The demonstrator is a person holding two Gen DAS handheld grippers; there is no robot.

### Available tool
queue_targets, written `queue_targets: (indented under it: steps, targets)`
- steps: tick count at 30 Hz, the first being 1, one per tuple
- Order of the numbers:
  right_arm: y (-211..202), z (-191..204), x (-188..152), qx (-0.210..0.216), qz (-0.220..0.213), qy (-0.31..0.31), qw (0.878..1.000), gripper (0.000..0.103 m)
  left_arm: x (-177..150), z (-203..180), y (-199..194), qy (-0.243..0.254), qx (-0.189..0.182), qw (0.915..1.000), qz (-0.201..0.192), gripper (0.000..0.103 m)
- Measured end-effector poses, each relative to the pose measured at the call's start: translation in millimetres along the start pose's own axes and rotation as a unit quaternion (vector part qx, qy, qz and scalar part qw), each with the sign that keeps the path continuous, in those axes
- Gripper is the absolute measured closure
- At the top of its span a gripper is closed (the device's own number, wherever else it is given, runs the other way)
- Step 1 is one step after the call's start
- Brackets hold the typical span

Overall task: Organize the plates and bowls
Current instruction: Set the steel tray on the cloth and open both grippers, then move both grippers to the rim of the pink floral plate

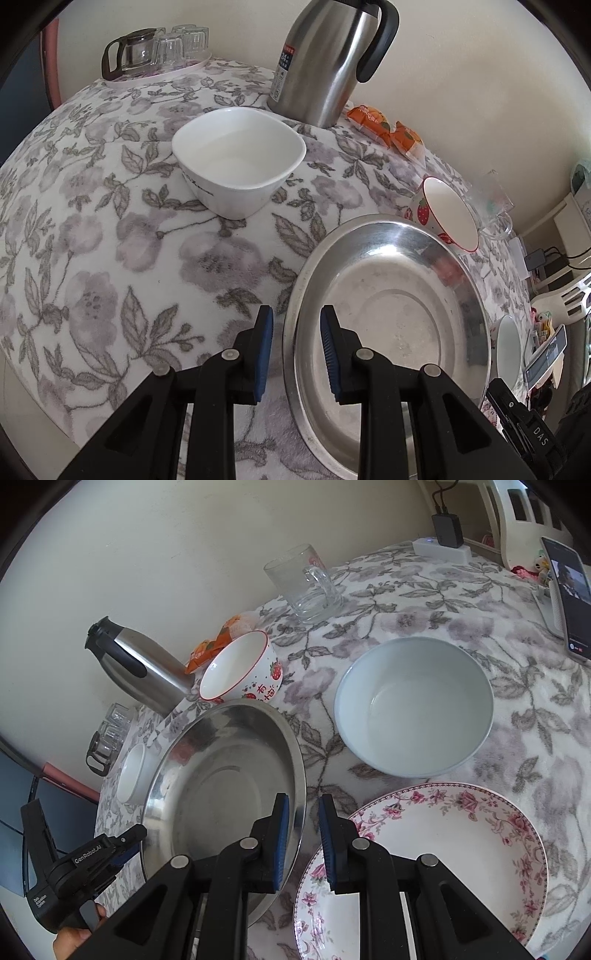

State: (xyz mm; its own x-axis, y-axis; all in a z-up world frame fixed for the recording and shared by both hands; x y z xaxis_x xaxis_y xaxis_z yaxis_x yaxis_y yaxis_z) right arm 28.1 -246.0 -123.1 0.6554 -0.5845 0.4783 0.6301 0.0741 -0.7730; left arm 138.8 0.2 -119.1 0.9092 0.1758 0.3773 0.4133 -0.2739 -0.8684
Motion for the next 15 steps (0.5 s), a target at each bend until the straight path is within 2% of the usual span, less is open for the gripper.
queue_targets:
  steps: [2, 4, 6, 7, 10, 12, 14, 15]
  targets:
    - [0.0, 2.0, 0.0, -0.007, 0.0, -0.011, 1.0, 0.084, 0.2, -0.4, -1.7, 0.006, 0.008, 0.9999, -0.003, 0.075]
    - [0.5, 4.7, -0.6, -0.016, 0.002, -0.025, 1.0, 0.082, -0.1, -0.4, -2.8, 0.015, 0.02, 0.9997, -0.004, 0.066]
    - [1.5, 6.8, -1.7, -0.026, 0.003, -0.038, 0.999, 0.07, -0.4, -1.0, -3.7, 0.022, 0.029, 0.9993, -0.006, 0.049]
    - [1.7, 7.6, -2.2, -0.03, 0.003, -0.044, 0.999, 0.066, -0.6, -1.4, -3.9, 0.026, 0.032, 0.9991, -0.007, 0.047]
    - [3.0, 12.4, -3.8, -0.038, 0.004, -0.066, 0.997, 0.066, -0.8, -1.2, -5.2, 0.037, 0.045, 0.9982, -0.013, 0.034]
    - [3.9, 16.3, -5.2, -0.042, 0.004, -0.08, 0.996, 0.06, -0.2, -0.6, -7.4, 0.046, 0.058, 0.997, -0.024, 0.021]
    - [3.3, 19.8, -6.9, -0.05, 0.0, -0.093, 0.994, 0.045, -0.3, 0.0, -9.5, 0.054, 0.068, 0.9957, -0.032, 0.02]
    - [2.7, 20.7, -7.4, -0.055, -0.002, -0.098, 0.994, 0.043, -0.8, 0.8, -10.5, 0.058, 0.073, 0.995, -0.035, 0.02]
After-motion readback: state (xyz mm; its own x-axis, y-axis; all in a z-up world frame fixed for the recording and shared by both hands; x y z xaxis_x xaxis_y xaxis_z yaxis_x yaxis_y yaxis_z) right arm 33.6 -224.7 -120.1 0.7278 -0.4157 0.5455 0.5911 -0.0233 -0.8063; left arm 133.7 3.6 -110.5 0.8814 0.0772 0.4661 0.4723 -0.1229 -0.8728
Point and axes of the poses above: each gripper's, at about its wrist camera, not at the fingertips, and y roughly the way its jaws point, z to its left, x to its top, the point moved 10 cm from there along y, roughly the way its jaws point, and after that the axes turned 6 degrees about -y, right-handed, at the moved point
